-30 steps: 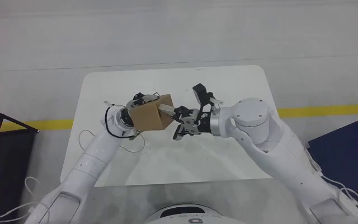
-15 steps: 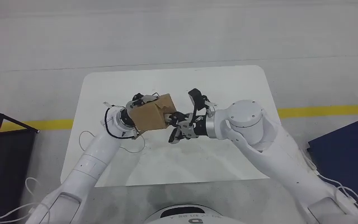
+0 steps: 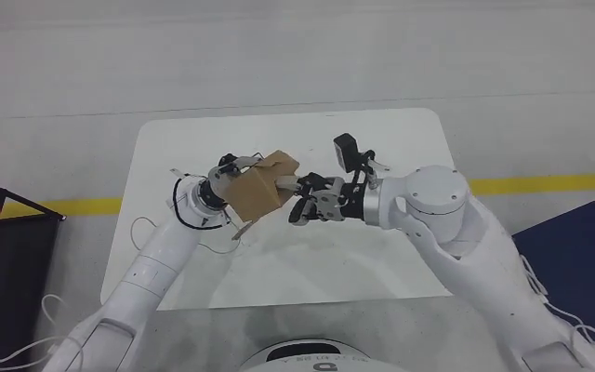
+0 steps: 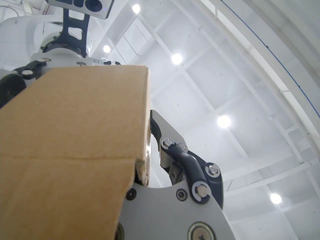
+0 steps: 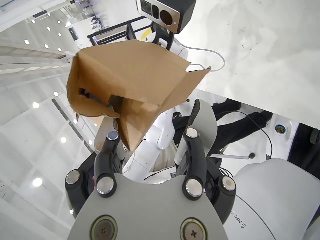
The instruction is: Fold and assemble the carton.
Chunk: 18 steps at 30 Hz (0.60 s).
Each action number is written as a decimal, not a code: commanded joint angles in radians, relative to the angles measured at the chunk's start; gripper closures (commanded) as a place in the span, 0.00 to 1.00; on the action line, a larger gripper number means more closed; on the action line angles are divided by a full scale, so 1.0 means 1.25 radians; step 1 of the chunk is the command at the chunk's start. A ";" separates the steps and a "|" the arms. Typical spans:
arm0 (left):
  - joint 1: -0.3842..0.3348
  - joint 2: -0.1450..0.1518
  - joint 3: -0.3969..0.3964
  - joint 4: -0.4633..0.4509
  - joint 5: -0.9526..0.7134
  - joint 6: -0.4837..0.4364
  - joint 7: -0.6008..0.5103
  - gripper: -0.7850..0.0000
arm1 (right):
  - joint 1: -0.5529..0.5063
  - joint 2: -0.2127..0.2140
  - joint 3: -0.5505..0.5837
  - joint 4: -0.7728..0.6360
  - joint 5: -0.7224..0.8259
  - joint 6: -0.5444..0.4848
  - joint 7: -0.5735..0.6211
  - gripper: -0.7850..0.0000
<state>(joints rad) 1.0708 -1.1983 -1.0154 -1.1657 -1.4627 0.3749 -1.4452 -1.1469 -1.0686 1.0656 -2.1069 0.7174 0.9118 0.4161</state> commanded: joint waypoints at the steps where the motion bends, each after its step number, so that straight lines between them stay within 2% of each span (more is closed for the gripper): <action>1: 0.001 0.001 -0.003 0.000 -0.001 0.001 0.001 1.00 | -0.029 0.005 0.028 -0.020 0.003 -0.009 0.000 0.28; 9: 0.005 0.004 -0.010 -0.004 -0.003 0.004 0.004 1.00 | -0.121 0.024 0.128 -0.072 -0.008 -0.053 0.013 0.15; 12: 0.009 0.003 -0.008 -0.009 -0.021 0.006 0.006 1.00 | -0.154 0.027 0.165 -0.090 -0.021 -0.113 0.001 0.11; 14: 0.017 -0.001 -0.001 -0.019 -0.072 0.010 0.010 1.00 | -0.177 0.026 0.177 -0.095 -0.020 -0.193 -0.008 0.00; 15: 0.019 -0.002 0.000 -0.020 -0.083 0.012 0.011 1.00 | -0.192 0.024 0.177 -0.094 -0.005 -0.247 -0.012 0.00; 18: 0.019 -0.002 0.000 -0.020 -0.083 0.012 0.011 1.00 | -0.192 0.024 0.177 -0.094 -0.005 -0.247 -0.012 0.00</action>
<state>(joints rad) 1.0949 -1.2005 -1.0152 -1.1918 -1.5805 0.3896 -1.4306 -1.3891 -1.0394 1.2881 -2.2251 0.7115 0.5435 0.4008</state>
